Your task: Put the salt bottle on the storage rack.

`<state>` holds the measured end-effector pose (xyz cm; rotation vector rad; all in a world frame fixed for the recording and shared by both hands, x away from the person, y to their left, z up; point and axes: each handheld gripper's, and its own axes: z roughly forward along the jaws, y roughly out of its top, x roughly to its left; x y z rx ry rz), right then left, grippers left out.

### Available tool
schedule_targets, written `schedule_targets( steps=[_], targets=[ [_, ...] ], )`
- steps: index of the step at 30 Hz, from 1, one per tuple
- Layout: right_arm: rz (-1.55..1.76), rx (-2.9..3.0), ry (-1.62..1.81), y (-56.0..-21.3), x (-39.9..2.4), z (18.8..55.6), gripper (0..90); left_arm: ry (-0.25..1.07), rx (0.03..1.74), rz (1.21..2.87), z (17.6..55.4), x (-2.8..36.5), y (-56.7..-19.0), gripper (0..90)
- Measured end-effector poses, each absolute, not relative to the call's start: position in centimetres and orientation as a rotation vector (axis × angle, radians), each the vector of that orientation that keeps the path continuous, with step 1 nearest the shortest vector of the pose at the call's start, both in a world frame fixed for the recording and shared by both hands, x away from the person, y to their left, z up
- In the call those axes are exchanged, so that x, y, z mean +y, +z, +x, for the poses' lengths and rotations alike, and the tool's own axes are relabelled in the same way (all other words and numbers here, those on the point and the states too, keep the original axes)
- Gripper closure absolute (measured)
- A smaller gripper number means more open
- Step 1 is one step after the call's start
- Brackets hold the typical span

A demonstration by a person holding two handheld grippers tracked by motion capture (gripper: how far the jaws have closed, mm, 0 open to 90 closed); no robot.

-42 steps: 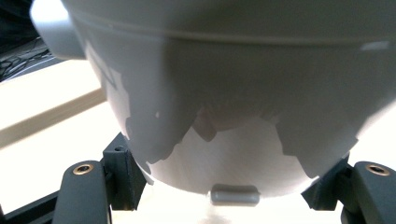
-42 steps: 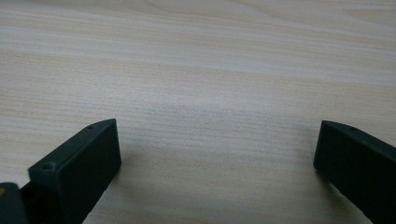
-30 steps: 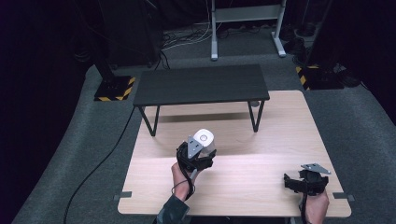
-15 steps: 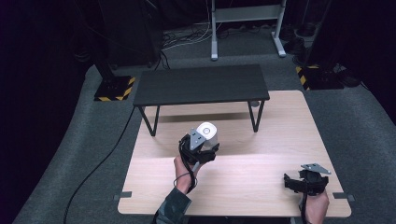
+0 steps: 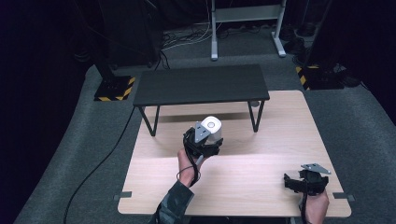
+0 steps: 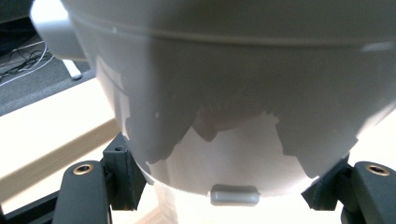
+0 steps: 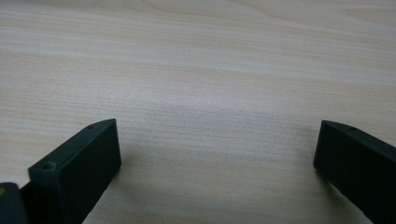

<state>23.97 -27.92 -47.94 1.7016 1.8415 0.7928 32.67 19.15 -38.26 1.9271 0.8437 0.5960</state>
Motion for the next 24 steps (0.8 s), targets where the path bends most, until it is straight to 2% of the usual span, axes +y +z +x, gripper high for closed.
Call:
schedule_targets(
  steps=[24],
  targets=[
    [1.704, 1.839, 0.791, -47.9, -27.9, 24.0, 0.0, 0.582, 0.831, 1.953, 35.9, 17.7, -36.7, 30.0]
  ],
)
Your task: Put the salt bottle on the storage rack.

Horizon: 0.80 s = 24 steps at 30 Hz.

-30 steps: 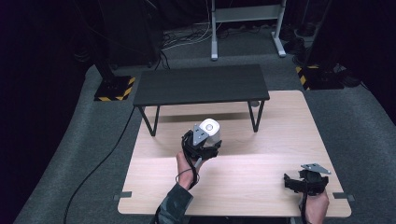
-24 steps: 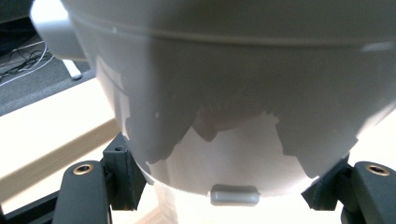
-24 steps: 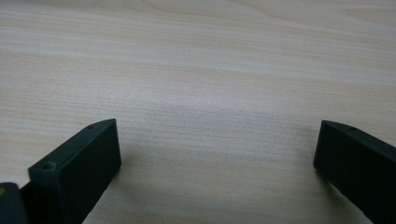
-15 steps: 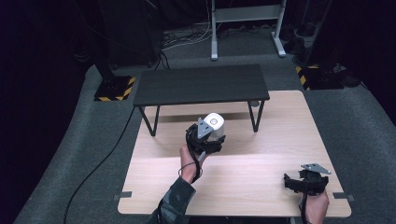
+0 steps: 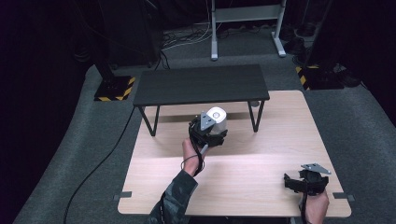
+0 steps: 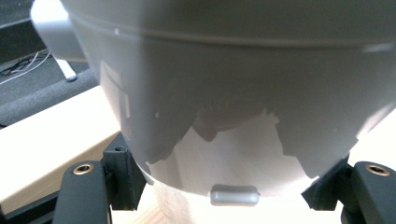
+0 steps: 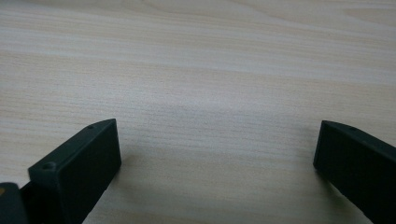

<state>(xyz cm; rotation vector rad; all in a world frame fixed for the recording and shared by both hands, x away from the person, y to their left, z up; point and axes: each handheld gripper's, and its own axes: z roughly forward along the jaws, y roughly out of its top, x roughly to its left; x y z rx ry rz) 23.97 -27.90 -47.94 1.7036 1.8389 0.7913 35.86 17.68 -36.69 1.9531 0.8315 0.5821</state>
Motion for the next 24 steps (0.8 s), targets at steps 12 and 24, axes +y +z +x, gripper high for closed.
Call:
schedule_targets(
  steps=[12, 24],
  targets=[
    [1.705, 1.838, 0.791, -47.9, -27.9, 24.0, 0.0, 0.594, 0.787, 1.967, 37.5, 16.4, -34.9, 30.1],
    [1.705, 1.838, 0.791, -47.9, -27.9, 24.0, 0.0, 0.589, 0.769, 1.96, 39.2, 15.4, -32.9, 30.0]
  ],
)
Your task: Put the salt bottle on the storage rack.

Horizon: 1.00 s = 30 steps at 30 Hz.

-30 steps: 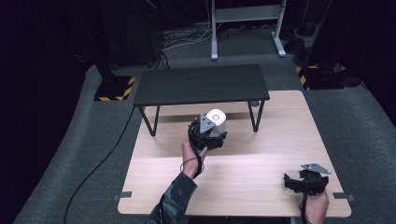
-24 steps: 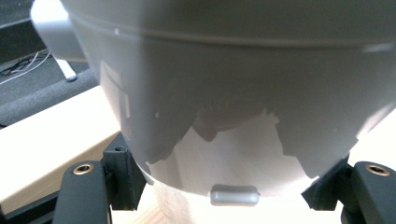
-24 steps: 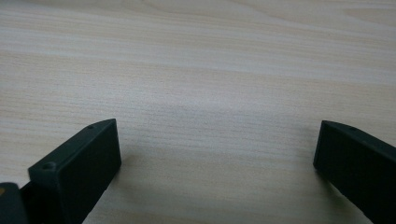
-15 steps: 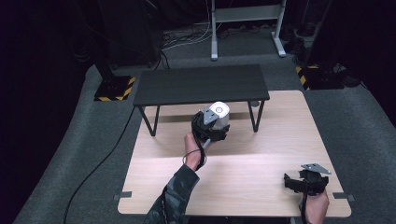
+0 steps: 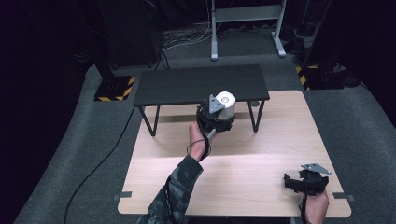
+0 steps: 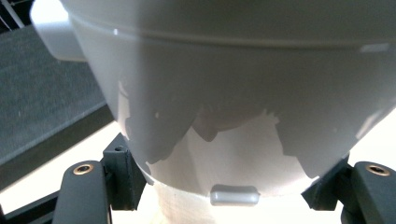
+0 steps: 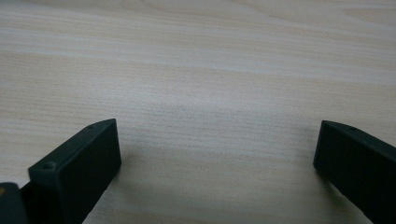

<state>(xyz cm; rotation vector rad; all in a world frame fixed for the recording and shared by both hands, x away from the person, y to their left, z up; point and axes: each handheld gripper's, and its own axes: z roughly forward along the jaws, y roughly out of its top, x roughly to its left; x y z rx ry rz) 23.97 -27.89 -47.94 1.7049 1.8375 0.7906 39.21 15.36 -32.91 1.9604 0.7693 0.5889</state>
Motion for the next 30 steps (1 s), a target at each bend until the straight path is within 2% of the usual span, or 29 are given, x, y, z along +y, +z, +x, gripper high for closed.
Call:
schedule_targets(
  steps=[14, 19, 30],
  targets=[
    [1.704, 1.839, 0.79, -47.9, -27.9, 24.0, 0.0, 0.588, 0.756, 1.952, 41.7, 13.6, -30.7, 30.0],
    [1.704, 1.839, 0.79, -47.9, -27.9, 24.0, 0.0, 0.527, 0.762, 1.937, 42.9, 13.6, -30.1, 30.0],
    [1.705, 1.838, 0.792, -47.9, -27.9, 24.0, 0.0, 0.539, 0.743, 1.929, 43.5, 12.2, -29.2, 30.1]
  ],
)
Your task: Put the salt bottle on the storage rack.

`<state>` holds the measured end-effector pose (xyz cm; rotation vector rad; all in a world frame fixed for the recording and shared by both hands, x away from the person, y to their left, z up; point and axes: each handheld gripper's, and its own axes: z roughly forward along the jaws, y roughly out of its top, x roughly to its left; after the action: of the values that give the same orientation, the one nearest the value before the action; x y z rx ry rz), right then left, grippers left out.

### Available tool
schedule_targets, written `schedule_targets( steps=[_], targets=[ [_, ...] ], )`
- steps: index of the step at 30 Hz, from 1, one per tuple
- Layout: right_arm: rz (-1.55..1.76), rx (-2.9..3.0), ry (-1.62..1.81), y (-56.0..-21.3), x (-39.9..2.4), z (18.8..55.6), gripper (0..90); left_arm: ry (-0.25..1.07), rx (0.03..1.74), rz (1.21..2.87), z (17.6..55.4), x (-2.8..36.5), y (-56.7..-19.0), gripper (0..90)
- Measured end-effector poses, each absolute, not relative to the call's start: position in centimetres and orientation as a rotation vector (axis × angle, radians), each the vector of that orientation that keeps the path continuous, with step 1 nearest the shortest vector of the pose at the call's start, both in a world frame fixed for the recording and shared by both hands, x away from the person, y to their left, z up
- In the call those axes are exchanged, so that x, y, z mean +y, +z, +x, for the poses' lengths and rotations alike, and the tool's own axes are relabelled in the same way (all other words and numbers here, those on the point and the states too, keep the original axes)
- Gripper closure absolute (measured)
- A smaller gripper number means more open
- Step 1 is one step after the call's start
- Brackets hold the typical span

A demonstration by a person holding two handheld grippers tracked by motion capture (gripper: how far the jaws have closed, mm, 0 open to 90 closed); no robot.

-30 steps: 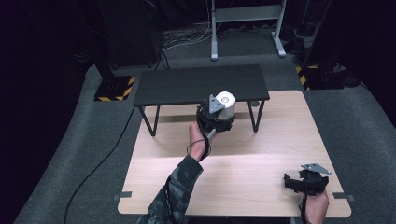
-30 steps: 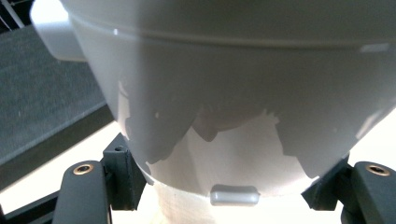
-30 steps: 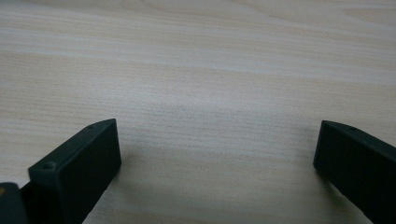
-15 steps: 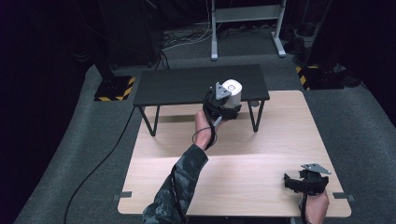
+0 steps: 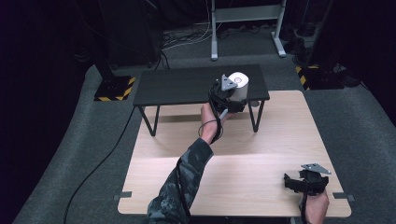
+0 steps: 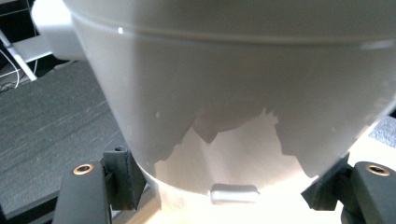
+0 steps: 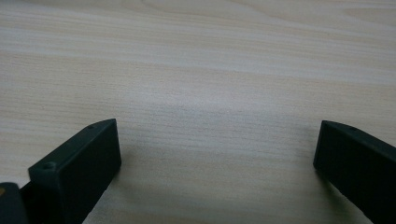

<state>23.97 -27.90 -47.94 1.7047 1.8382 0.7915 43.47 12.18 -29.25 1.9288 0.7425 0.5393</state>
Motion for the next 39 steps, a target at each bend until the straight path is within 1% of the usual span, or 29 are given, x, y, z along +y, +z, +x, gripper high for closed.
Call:
schedule_targets(
  steps=[4, 8, 22, 32, 39],
  targets=[
    [1.703, 1.839, 0.791, -47.9, -27.9, 24.0, 0.0, 0.547, 0.755, 1.927, 44.2, 11.6, -28.9, 30.1],
    [1.704, 1.839, 0.791, -47.9, -27.9, 24.0, 0.0, 0.528, 0.786, 1.913, 45.3, 11.2, -28.7, 30.1],
    [1.711, 1.838, 0.792, -47.9, -27.9, 24.0, 0.0, 0.563, 0.86, 1.932, 47.6, 9.6, -28.8, 30.1],
    [1.709, 1.838, 0.791, -47.9, -27.9, 24.0, 0.0, 0.538, 0.873, 1.886, 48.2, 9.9, -29.8, 30.1],
    [1.708, 1.838, 0.791, -47.9, -27.9, 24.0, 0.0, 0.549, 0.867, 1.874, 48.1, 9.9, -30.2, 29.9]
  ],
)
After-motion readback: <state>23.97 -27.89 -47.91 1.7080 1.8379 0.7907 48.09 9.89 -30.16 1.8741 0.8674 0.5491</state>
